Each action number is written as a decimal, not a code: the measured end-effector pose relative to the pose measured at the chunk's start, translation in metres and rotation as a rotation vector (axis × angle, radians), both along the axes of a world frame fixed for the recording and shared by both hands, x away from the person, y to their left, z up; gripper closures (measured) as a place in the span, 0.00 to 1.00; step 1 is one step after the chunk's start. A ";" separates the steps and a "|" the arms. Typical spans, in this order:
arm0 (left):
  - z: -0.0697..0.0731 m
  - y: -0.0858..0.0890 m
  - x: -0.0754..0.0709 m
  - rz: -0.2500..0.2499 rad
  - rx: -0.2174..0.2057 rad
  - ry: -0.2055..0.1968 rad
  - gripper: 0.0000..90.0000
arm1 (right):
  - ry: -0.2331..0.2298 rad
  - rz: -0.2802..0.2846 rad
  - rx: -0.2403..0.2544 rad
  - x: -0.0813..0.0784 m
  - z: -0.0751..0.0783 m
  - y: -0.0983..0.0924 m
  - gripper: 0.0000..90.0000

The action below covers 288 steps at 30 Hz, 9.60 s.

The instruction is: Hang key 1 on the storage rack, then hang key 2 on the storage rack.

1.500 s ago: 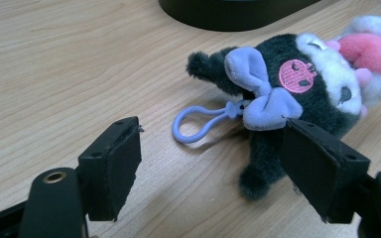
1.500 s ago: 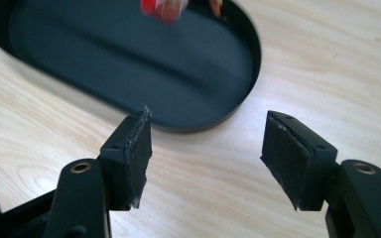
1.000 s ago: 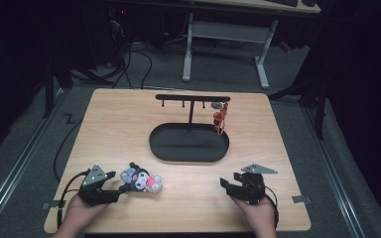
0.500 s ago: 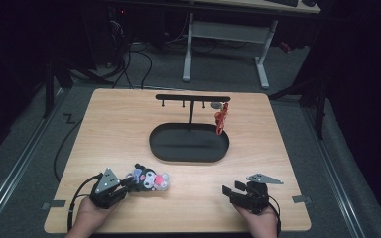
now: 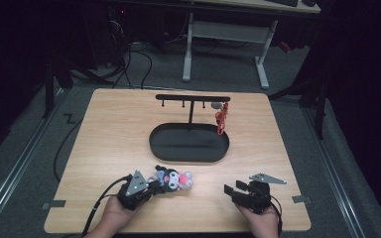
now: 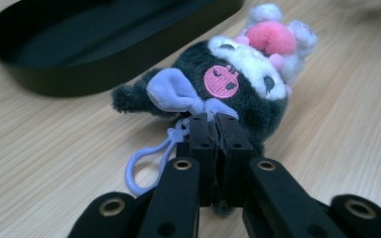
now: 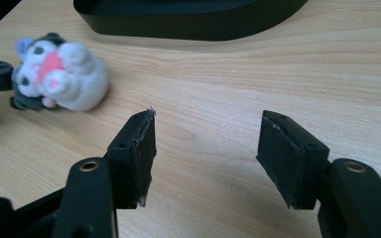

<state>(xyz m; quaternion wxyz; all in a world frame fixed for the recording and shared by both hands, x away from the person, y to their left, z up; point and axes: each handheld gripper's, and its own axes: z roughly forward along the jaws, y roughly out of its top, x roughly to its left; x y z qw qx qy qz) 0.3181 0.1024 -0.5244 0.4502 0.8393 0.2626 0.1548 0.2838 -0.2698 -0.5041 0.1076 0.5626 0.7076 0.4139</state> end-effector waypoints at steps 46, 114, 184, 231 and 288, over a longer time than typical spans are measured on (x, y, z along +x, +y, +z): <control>-0.001 0.102 0.006 0.300 0.020 0.017 0.46 | -0.121 -0.029 -0.128 0.028 0.015 -0.001 1.00; 0.008 0.122 0.026 0.251 0.013 -0.016 0.36 | 0.260 0.020 -0.448 0.027 0.011 0.010 0.49; 0.007 0.121 0.020 0.198 0.034 -0.001 0.36 | 0.438 0.238 -0.522 0.028 0.020 0.081 0.29; 0.006 0.123 0.020 0.199 0.034 0.002 0.35 | 0.316 0.191 -0.471 0.066 0.095 0.079 0.56; 0.007 0.126 0.020 0.192 0.030 0.004 0.35 | 0.277 0.071 -0.379 0.145 0.191 0.081 0.57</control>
